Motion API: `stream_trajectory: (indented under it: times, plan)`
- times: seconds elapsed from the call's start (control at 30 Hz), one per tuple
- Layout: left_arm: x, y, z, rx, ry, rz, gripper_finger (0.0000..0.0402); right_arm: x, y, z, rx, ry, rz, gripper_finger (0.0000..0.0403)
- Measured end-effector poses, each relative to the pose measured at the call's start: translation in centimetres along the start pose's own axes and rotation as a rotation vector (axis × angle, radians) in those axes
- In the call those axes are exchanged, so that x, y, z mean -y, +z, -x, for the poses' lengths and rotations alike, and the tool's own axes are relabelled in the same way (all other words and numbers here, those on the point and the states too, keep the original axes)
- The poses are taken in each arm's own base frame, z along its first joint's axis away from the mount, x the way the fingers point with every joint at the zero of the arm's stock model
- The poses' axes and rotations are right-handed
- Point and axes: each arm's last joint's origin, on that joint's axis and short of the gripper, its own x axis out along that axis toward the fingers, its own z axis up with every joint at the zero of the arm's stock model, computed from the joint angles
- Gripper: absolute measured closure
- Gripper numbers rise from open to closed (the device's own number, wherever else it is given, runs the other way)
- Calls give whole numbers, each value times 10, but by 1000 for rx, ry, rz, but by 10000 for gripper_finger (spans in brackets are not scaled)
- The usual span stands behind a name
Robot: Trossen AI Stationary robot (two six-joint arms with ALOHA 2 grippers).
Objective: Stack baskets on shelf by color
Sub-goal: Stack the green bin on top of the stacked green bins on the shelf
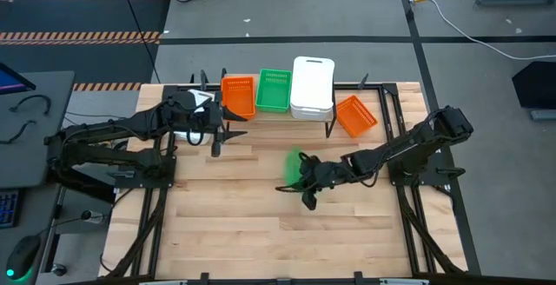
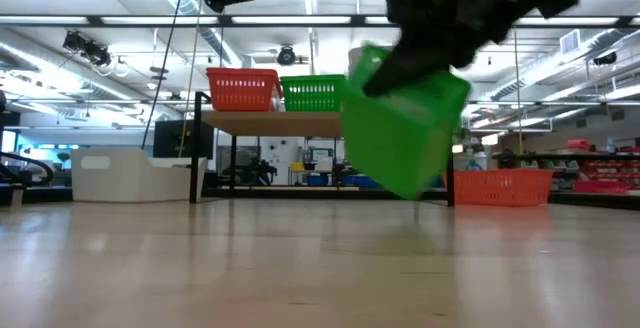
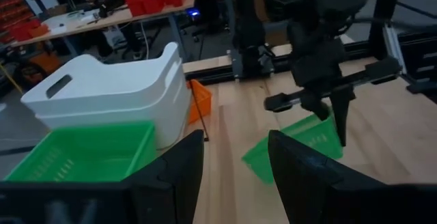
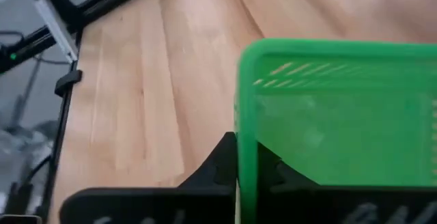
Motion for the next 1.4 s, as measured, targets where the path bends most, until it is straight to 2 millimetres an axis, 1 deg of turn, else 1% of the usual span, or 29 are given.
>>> stream_trajectory:
  times: [0.17, 0.3, 0.43, 0.53, 0.6, 0.67, 0.8, 0.9, 1.0, 1.1, 1.2, 1.3, 1.4]
  plan:
    - [3, 4, 3, 26, -10, 18, 230, -11, 38, 3, 59, -4, 234, 396]
    - [6, 7, 8, 51, -18, 39, 230, -21, 68, 11, 57, -27, 336, 397]
    - [10, 11, 17, 73, -29, 56, 230, -39, 97, 26, 56, -20, 454, 397]
    - [12, 13, 22, 79, -34, 68, 230, -53, 118, 39, 98, -5, 540, 397]
    - [13, 13, 26, 79, -24, 74, 230, -58, 133, 47, 137, -7, 590, 397]
    - [13, 14, 28, 78, -7, 75, 230, -58, 148, 54, 176, -33, 638, 397]
    - [12, 15, 31, 89, 5, 91, 230, -44, 178, 63, 270, -119, 692, 398]
    - [12, 15, 31, 88, 4, 100, 230, -27, 197, 58, 304, -174, 688, 398]
    - [13, 14, 30, 81, 3, 101, 230, -9, 211, 39, 266, -209, 713, 398]
    - [13, 13, 30, 63, 0, 102, 230, 8, 225, 20, 180, -255, 746, 398]
    - [14, 10, 32, 30, -7, 106, 230, 25, 240, 8, 85, -300, 747, 398]
    - [15, 7, 33, -1, -12, 110, 230, 38, 255, 3, 13, -335, 733, 398]
    - [15, 7, 34, -3, 1, 110, 230, 47, 270, 6, -19, -362, 715, 398]
